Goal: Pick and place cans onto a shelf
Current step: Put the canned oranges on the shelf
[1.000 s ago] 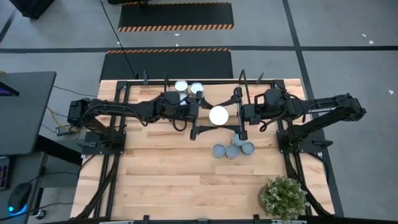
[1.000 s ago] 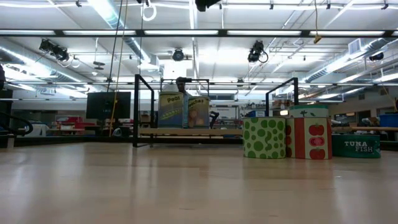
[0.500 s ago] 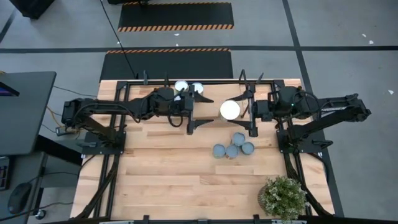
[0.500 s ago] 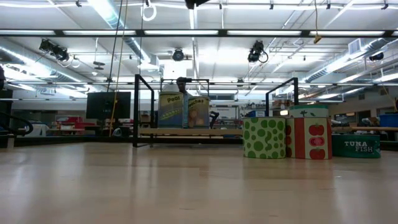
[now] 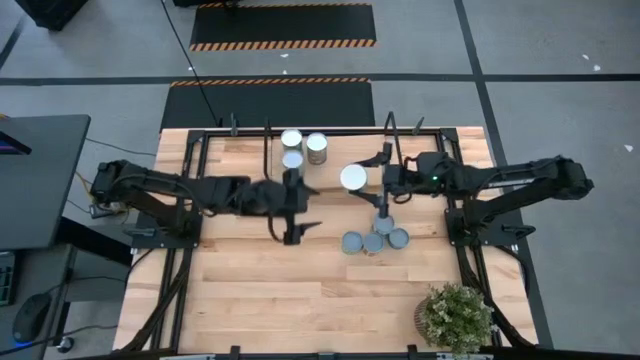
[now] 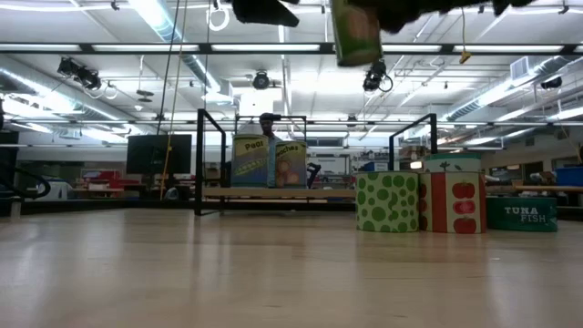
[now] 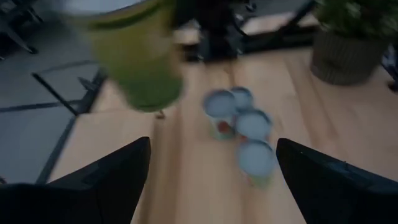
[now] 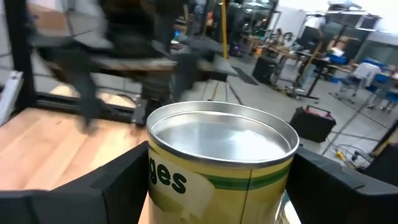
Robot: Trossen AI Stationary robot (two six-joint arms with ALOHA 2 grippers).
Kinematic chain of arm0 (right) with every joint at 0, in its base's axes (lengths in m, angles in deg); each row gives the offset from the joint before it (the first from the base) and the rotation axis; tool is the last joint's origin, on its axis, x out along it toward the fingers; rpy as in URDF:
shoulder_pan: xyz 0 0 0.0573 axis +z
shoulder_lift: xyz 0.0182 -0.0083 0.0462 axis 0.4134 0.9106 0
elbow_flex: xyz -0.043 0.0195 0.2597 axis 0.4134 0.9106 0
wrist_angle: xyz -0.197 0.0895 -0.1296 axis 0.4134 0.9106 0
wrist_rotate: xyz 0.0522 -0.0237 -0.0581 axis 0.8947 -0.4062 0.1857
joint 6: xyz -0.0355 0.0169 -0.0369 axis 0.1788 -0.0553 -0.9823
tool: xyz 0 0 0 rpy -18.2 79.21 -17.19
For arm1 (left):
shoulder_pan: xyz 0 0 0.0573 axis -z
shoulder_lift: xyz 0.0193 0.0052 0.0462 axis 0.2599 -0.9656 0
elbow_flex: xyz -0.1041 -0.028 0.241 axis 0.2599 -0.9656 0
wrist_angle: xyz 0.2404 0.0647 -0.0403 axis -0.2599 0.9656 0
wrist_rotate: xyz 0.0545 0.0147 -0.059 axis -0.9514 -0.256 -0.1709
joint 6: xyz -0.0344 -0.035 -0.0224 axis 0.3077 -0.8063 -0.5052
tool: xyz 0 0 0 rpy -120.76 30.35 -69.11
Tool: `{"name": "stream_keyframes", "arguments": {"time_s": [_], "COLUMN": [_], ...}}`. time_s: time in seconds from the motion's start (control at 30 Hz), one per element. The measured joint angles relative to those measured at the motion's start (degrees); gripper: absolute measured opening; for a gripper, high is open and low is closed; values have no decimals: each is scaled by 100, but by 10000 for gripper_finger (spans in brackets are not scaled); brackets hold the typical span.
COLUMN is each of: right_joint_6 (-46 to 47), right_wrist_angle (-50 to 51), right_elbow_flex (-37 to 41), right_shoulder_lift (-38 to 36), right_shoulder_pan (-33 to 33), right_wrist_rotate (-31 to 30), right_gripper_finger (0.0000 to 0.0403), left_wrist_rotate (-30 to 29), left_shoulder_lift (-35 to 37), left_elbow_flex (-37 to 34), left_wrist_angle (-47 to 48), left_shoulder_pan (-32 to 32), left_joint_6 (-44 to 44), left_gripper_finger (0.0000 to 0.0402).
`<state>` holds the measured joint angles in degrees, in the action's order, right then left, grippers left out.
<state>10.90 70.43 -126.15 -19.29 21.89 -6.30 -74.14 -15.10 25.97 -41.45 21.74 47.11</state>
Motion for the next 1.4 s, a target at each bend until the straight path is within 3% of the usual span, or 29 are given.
{"name": "stream_keyframes", "arguments": {"time_s": [0.13, 0.43, 0.77, 1.03, 1.4], "right_joint_6": [248, 567, 851, 892, 991], "right_wrist_angle": [-597, -1924, -3357, -3759, -3908], "right_elbow_flex": [278, 288, 253, -71, -117], "right_shoulder_lift": [411, 1838, 3432, 4234, 4646], "right_shoulder_pan": [-283, -628, -1080, -1356, -1526], "right_wrist_rotate": [0, 19, 66, 243, 254], "right_gripper_finger": [326, 326, 326, 328, 371], "left_wrist_rotate": [-224, -763, -1537, -2205, -2384], "left_shoulder_lift": [8, 91, 367, 474, 470], "left_elbow_flex": [-241, -1850, -2794, -3267, -3303], "left_wrist_angle": [192, -981, -1858, -2265, -2261], "left_shoulder_pan": [395, 941, 1605, 2119, 2403], "left_joint_6": [-347, -1132, -1524, -2108, -2408], "left_gripper_finger": [354, 354, 354, 354, 354]}}
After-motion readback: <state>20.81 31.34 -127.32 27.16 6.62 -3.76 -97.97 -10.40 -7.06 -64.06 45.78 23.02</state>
